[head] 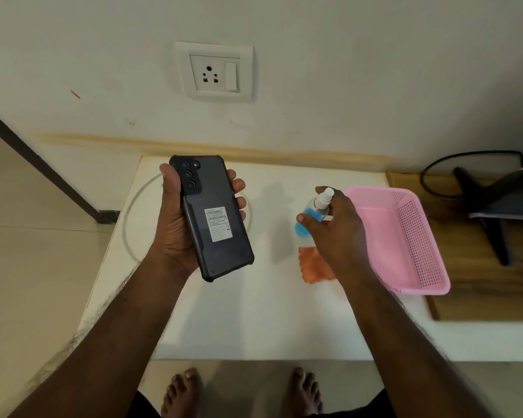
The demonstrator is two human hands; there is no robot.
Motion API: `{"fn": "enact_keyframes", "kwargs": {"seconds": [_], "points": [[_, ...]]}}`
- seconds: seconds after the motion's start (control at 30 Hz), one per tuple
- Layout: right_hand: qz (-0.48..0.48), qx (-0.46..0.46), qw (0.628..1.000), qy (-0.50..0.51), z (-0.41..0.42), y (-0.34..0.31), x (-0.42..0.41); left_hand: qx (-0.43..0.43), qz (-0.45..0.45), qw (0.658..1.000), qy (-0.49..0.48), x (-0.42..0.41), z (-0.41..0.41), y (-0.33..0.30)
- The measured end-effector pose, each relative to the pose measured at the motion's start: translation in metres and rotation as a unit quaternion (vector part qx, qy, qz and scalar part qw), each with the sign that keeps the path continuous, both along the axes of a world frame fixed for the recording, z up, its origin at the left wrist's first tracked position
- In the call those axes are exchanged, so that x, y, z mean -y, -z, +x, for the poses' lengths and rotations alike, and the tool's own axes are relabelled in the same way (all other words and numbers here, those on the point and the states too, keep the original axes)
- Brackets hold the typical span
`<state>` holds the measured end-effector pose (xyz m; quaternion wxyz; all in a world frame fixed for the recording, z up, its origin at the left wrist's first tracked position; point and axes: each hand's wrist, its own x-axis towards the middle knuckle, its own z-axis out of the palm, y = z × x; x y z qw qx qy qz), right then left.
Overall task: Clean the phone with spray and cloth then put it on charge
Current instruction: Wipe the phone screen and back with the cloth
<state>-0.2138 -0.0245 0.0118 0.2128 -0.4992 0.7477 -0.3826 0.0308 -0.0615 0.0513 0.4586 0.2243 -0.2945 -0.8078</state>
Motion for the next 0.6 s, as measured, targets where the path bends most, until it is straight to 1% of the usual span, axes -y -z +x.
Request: {"fn": "enact_keyframes", "kwargs": {"seconds": [0.43,0.53,0.6], "points": [[0.030,0.009,1.000,0.004,0.006,-0.004,-0.001,-0.008,-0.007,1.000,0.012,-0.002,-0.002,-0.002],[0.073,-0.008,0.997,-0.009,0.006,-0.010,-0.003,0.004,-0.005,1.000,0.005,-0.002,-0.002,-0.003],[0.123,-0.045,0.991,-0.001,0.002,-0.019,-0.006,0.016,-0.003,1.000,-0.004,-0.002,-0.002,-0.004]]}}
